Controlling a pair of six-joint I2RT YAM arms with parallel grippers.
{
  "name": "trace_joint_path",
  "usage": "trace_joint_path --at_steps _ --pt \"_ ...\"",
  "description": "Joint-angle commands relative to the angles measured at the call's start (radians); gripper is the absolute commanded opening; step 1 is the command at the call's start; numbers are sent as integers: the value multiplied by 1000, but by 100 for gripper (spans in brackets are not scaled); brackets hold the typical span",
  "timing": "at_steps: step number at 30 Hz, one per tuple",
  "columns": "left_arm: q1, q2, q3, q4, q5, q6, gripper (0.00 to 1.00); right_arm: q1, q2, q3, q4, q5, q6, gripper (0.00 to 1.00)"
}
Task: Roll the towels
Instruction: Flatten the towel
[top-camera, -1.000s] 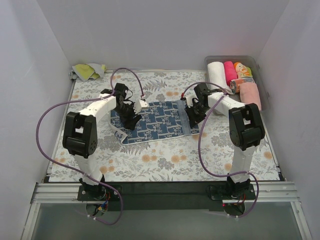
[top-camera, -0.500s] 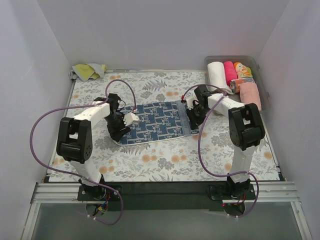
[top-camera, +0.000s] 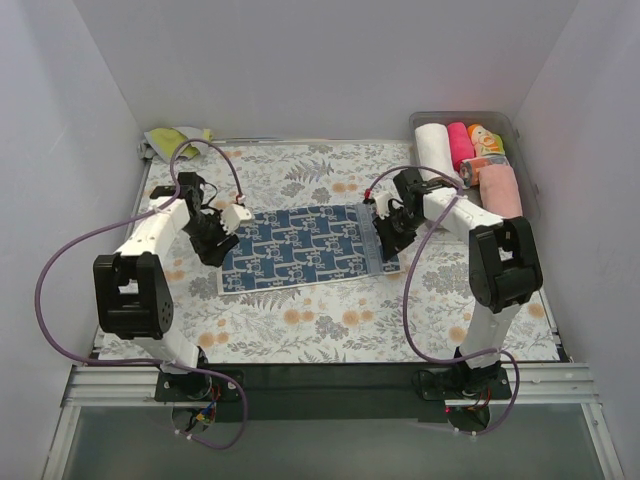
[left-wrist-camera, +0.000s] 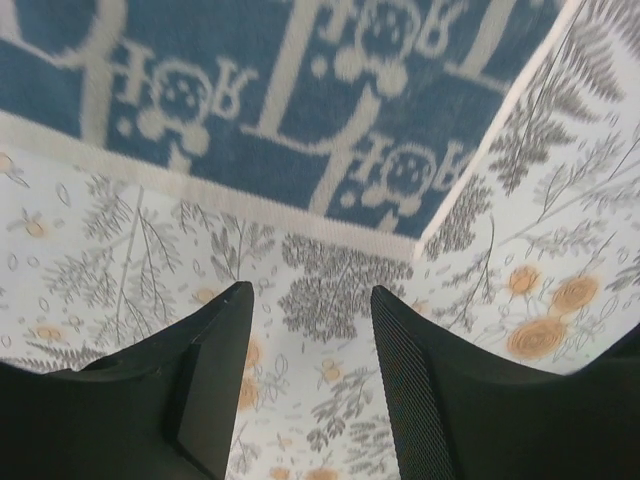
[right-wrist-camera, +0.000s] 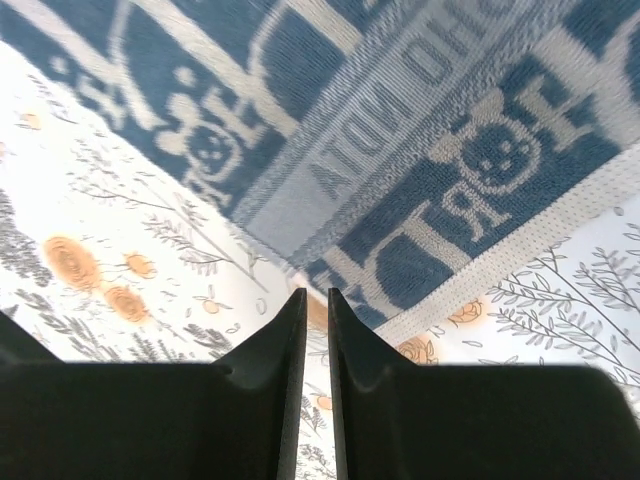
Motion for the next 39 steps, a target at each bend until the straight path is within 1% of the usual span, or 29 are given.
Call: trace_joint_path --at_steps 1,2,6,8,12,17,18,23,26,27,28,33,36,39 --pt "-4 11 56 22 200 -48 46 9 -80 6 -20 -71 -16 18" --pt "-4 32 49 28 236 -51 46 12 -61 3 -20 -45 -19 16" --pt "-6 73 -2 102 231 -78 39 10 -8 -13 -14 -14 -25 9" --pt "-4 80 -31 103 224 -74 37 12 2 -20 -11 3 -29 5" --pt "-4 52 -100 102 200 -49 32 12 -30 -86 9 50 -47 4" --pt "-4 20 -200 103 122 -17 26 19 -14 -148 47 155 -44 2" --pt "-4 17 -241 125 105 -16 26 22 -9 -151 51 168 -42 2" --pt "2 29 -321 215 -35 -26 23 28 20 -155 54 221 -33 1" --pt "9 31 -335 225 -70 -8 22 30 14 -178 52 235 -44 1" --pt "41 22 -339 225 -81 1 21 33 9 -186 51 235 -44 1" --pt "51 15 -351 225 -91 24 21 36 3 -194 48 232 -45 1" --pt "77 -5 -358 232 -138 67 19 87 -47 -258 35 173 -42 1" --pt "86 11 -326 202 -102 76 19 131 -73 -289 35 152 -38 1" --pt "88 17 -287 174 -46 75 22 144 -72 -268 35 136 -26 1"
